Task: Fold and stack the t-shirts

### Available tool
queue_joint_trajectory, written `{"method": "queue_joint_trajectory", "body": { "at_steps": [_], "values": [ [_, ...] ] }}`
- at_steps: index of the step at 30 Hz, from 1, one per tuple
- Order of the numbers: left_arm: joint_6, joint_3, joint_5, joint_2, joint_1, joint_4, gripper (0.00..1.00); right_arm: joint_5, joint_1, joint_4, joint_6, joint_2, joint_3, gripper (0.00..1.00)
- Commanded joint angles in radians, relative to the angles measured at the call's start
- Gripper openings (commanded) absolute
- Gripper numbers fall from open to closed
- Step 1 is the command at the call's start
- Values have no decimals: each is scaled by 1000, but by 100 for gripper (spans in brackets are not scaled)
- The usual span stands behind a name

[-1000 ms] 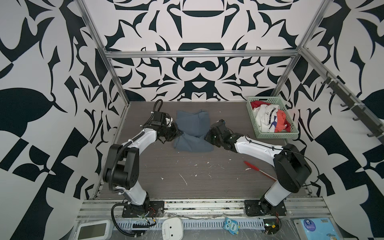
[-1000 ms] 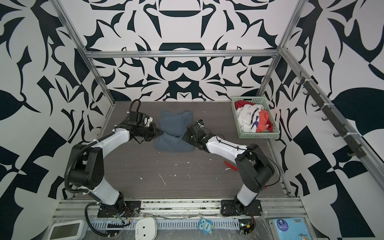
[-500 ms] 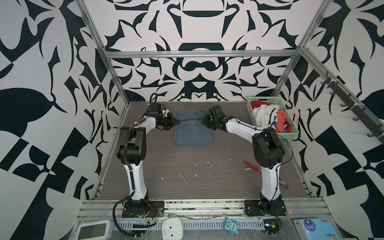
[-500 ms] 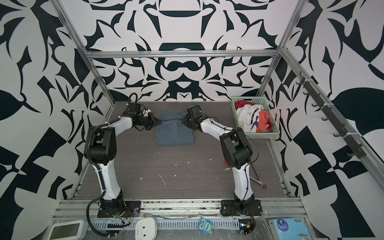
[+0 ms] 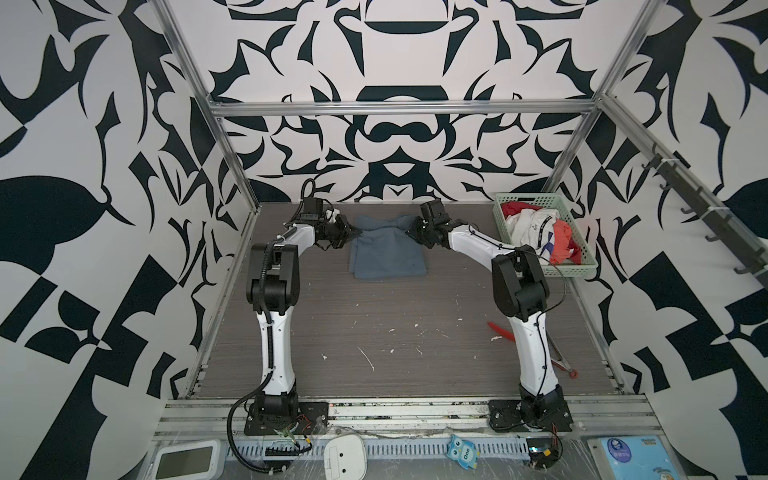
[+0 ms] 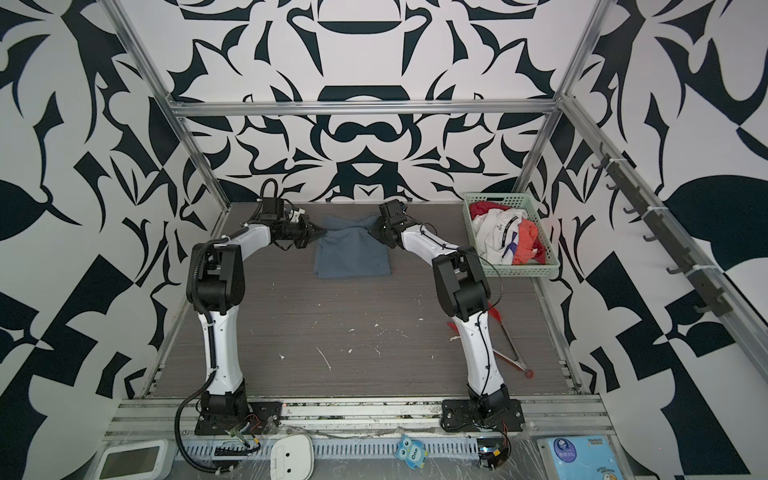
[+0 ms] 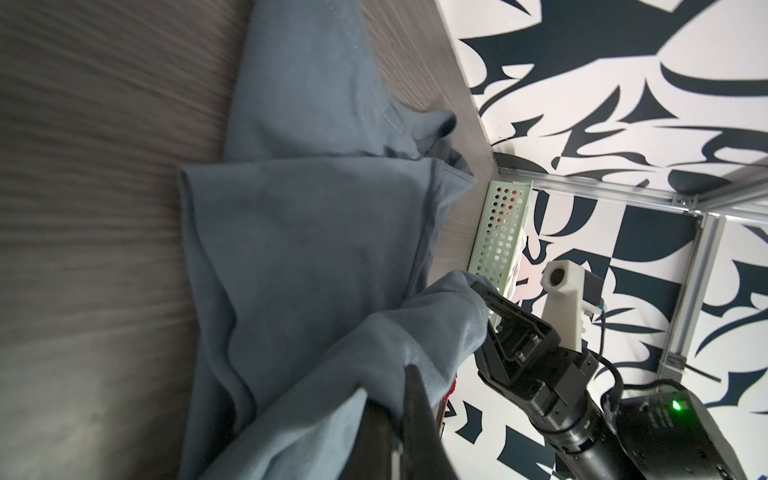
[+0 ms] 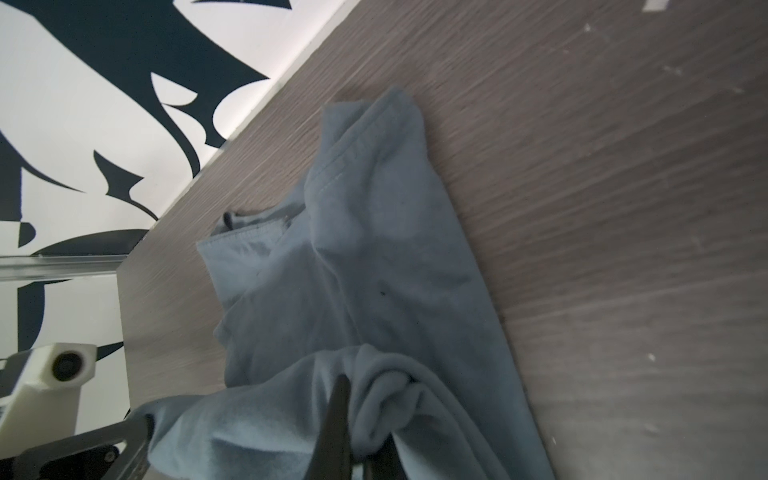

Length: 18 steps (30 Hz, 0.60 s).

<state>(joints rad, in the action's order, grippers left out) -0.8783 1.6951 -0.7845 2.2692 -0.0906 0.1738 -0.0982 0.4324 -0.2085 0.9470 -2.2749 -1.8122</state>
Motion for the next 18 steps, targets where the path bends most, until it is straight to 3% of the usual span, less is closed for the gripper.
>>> {"method": "queue_joint_trajectory", "body": {
  "at_steps": [1,3,5,7,10,12,15,18],
  "values": [
    [-49,65,-29,46,12,-39,0,-3,-14,58,14,-8,-62,0],
    [-82,106,-37,73,16,-69,8,-10,-21,101,22,-27,-85,1],
    [-104,137,-30,93,22,-91,15,-9,-27,160,20,-40,-99,18],
    [-142,154,-27,110,32,-133,35,-13,-30,231,11,-54,-113,35],
    [-192,145,-23,105,52,-204,43,-26,-37,319,-3,-55,-122,57],
    [-195,139,-9,90,66,-213,50,-19,-40,370,-19,-31,-104,64],
    [-189,108,2,47,86,-224,55,3,-41,376,-53,21,-73,65],
    [-123,55,22,-16,91,-170,57,24,-41,274,-120,71,-59,65]
  ]
}}
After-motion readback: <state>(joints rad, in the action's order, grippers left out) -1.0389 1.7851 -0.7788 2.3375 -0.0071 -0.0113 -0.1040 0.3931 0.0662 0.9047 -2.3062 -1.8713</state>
